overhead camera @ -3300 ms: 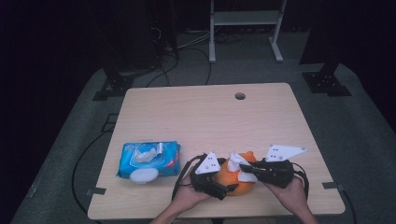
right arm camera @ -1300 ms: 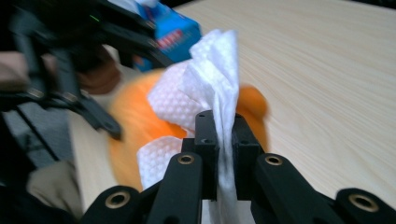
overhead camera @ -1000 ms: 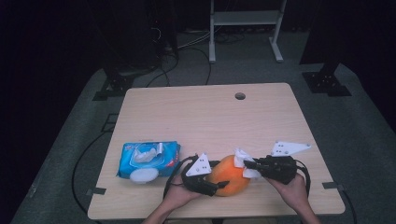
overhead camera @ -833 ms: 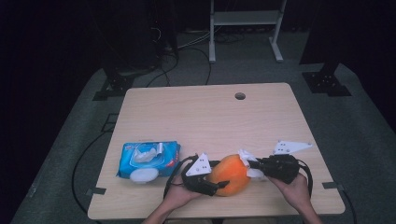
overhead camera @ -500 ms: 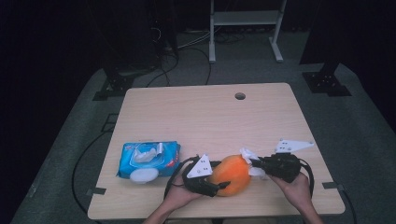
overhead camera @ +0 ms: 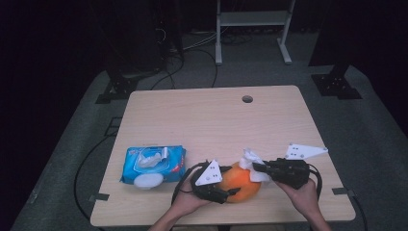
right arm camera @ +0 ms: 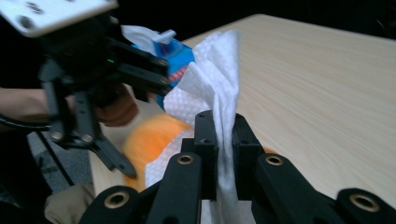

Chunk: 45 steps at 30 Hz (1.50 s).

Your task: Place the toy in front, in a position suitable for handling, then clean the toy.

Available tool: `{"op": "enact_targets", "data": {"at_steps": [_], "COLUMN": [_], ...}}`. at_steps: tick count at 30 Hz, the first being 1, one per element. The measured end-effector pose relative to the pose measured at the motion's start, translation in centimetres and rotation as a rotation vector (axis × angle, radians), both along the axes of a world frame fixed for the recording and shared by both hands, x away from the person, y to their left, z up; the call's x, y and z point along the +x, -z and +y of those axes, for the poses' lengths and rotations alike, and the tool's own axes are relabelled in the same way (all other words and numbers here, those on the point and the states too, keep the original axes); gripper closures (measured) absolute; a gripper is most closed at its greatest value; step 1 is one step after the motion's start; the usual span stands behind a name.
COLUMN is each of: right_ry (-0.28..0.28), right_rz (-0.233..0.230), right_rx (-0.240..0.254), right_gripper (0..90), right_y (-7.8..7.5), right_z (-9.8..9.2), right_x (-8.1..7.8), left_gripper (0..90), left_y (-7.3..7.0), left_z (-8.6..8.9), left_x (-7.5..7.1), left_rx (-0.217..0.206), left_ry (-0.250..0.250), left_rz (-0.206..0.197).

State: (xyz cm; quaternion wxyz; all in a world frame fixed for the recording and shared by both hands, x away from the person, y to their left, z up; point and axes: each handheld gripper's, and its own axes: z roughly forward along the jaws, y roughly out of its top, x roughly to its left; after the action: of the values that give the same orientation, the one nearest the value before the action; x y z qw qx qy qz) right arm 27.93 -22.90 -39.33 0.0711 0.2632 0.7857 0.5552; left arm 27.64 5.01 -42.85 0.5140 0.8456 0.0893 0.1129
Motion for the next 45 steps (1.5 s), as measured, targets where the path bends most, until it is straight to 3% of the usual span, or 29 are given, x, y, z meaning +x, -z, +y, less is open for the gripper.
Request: {"op": "enact_targets", "data": {"at_steps": [2, 4, 5, 6, 9, 11, 13, 14, 17, 19, 21, 22, 24, 26, 28, 29, 31, 33, 35, 37, 39, 40, 43, 45], "right_ry": [-0.036, -0.033, -0.033, -0.032, -0.02, -0.014, -0.007, -0.004, 0.012, 0.006, -0.02, -0.017, -0.015, -0.006, 0.015, 0.021, 0.028, 0.043, 0.055, 0.012, -0.01, -0.01, 0.021, 0.036], "right_rz": [-0.009, 0.008, 0.021, 0.034, 0.019, 0.033, 0.04, 0.047, 0.037, -0.001, -0.008, -0.014, 0.021, 0.046, 0.05, 0.05, 0.054, 0.05, 0.01, -0.021, -0.045, -0.043, 0.024, 0.015], "right_rx": [-0.008, -0.061, -0.05, -0.041, -0.077, -0.07, -0.066, -0.064, -0.077, -0.074, -0.052, -0.078, -0.072, -0.066, -0.075, -0.075, -0.081, -0.094, -0.09, -0.068, -0.096, -0.107, -0.077, -0.095], "right_gripper": [82.9, 83.2, 83.2, 83.2, 83.3, 83.3, 83.4, 83.4, 83.3, 83.2, 83.2, 83.3, 83.4, 83.7, 83.7, 83.8, 83.8, 83.8, 84.0, 83.9, 83.9, 84.0, 84.0, 84.0], "right_y": [0.1, 0.7, 1.0, 1.1, 1.1, 1.2, 1.3, 1.3, 1.1, 0.4, 0.0, 0.1, 0.6, 1.2, 1.4, 1.4, 1.5, 1.3, 0.5, -0.3, -0.3, -0.1, 0.7, 0.6], "right_z": [0.8, 1.5, 1.4, 1.4, 1.4, 1.1, 0.8, 0.7, 0.6, 0.8, 1.2, 1.5, 1.2, 0.7, 0.3, 0.1, -0.2, -0.2, 0.0, 0.6, 1.5, 1.5, 0.5, 0.5], "right_x": [0.1, 0.5, 0.6, 0.6, 0.5, 0.6, 0.7, 0.7, 0.5, 0.1, 0.0, 0.0, 0.5, 0.8, 0.8, 0.9, 1.0, 0.9, 0.3, -0.4, -0.7, -0.5, 0.5, 0.4], "left_gripper": [30.7, 29.0, 26.5, 22.1, 6.6, 5.9, 8.1, 13.5, 25.5, 34.3, 37.7, 38.3, 38.2, 27.9, 6.9, 6.3, 15.7, 27.3, 32.6, 35.1, 36.4, 37.0, 36.9, 36.7], "left_y": [-0.1, 0.0, 0.1, 0.1, 0.2, 0.3, 0.4, 0.5, 0.0, -0.3, -0.5, -0.5, -0.4, -0.2, 0.2, 0.6, 0.8, 0.4, 0.0, -0.2, -0.6, -0.9, -1.5, -1.5], "left_z": [0.0, -0.1, 0.0, 0.0, 0.4, 0.6, 0.6, 0.5, 0.5, 0.5, 0.4, 0.5, 0.7, 0.5, 0.0, -0.1, -0.2, -0.1, -0.2, -0.3, 0.0, 0.2, 0.6, 0.7], "left_x": [0.0, 0.2, 0.2, 0.3, 0.5, 0.7, 0.9, 0.8, 0.5, 0.4, 0.3, 0.3, 0.3, 0.5, 0.9, 1.0, 1.0, 0.9, 0.7, 0.6, 0.3, 0.3, 0.3, 0.4], "left_rx": [0.001, 0.005, 0.002, 0.0, 0.003, -0.005, -0.009, -0.014, -0.012, -0.021, -0.026, -0.027, -0.032, -0.052, 0.004, 0.003, -0.002, 0.002, -0.002, 0.004, -0.001, -0.004, -0.022, -0.01], "left_ry": [0.002, 0.002, -0.001, -0.01, -0.063, -0.064, -0.046, -0.042, -0.033, -0.029, -0.03, -0.036, -0.033, -0.044, -0.075, -0.061, -0.061, -0.065, -0.069, -0.067, -0.073, -0.076, -0.087, -0.088], "left_rz": [0.002, 0.004, 0.01, 0.02, 0.065, 0.097, 0.122, 0.122, 0.088, 0.061, 0.051, 0.042, 0.05, 0.064, 0.112, 0.13, 0.133, 0.111, 0.1, 0.079, 0.062, 0.053, 0.043, 0.05]}}
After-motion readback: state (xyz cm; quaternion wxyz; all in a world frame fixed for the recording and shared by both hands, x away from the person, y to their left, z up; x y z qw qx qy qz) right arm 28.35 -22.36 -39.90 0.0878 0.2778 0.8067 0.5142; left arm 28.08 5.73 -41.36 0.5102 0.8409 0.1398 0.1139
